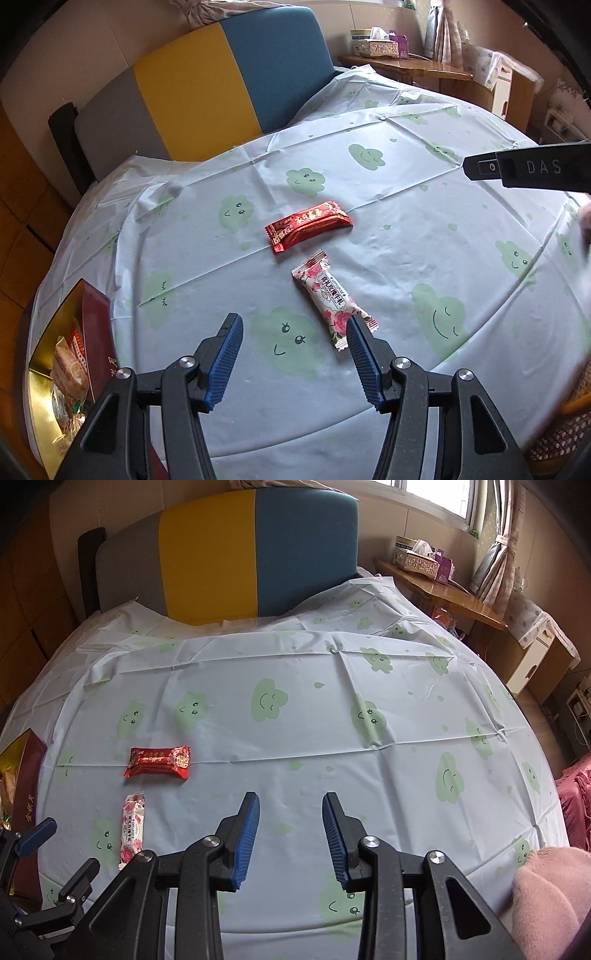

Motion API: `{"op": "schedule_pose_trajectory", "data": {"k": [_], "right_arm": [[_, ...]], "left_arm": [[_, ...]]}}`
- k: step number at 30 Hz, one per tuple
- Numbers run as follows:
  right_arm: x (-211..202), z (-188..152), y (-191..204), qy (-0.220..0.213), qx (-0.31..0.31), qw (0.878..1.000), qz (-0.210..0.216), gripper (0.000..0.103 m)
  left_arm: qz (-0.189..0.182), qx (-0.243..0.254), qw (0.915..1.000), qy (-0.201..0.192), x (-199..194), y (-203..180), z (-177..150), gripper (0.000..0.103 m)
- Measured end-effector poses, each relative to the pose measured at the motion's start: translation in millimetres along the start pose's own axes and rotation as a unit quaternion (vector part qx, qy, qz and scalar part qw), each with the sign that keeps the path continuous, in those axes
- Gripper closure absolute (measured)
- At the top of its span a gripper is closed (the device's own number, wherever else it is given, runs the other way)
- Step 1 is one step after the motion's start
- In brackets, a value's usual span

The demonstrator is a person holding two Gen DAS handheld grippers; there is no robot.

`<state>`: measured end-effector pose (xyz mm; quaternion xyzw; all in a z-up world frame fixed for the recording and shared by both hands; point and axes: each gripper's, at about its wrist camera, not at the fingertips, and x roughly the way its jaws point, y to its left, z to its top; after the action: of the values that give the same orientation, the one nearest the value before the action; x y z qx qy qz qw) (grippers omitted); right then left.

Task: Organize snacks
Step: 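Move both tools back over the pink stick pack and red candy, then close the left tool on the pink floral stick pack while the right tool grasps the red candy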

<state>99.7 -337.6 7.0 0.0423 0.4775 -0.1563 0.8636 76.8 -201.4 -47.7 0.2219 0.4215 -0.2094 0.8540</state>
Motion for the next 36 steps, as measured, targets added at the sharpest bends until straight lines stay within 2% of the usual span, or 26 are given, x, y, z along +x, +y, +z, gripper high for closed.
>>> {"op": "schedule_pose_trajectory", "data": {"k": [12,15,20,22,26,28,29,30,36], "right_arm": [[4,1,-5,0.009,0.012,1.0,0.008,0.067],[5,1,-6,0.012,0.015,1.0,0.008,0.067],[7,0,-5,0.018,0.014,1.0,0.009,0.067],[8,0,-4,0.02,0.013,1.0,0.009,0.067],[9,-1,-4,0.022,0.014,1.0,0.009,0.067],[9,-1,-4,0.023,0.014,1.0,0.009,0.067],[9,-1,-4,0.023,0.014,1.0,0.009,0.067],[9,-1,-4,0.023,0.014,1.0,0.008,0.067],[9,-2,-2,0.026,0.01,0.999,0.016,0.067]], "left_arm": [[-0.029,0.002,0.9993,0.023,27,-10,11,0.044],[-0.056,-0.032,0.997,0.042,39,-2,14,0.044],[-0.108,-0.096,0.9861,0.083,59,17,18,0.044],[-0.113,-0.106,0.9841,0.087,62,19,19,0.044],[-0.104,-0.095,0.9863,0.085,66,13,25,0.044],[-0.088,-0.086,0.9892,0.079,66,11,25,0.055],[-0.077,-0.075,0.9915,0.073,65,10,25,0.076],[-0.075,-0.067,0.9927,0.068,64,11,24,0.082],[-0.036,-0.051,0.9964,0.057,51,25,2,0.083]]}}
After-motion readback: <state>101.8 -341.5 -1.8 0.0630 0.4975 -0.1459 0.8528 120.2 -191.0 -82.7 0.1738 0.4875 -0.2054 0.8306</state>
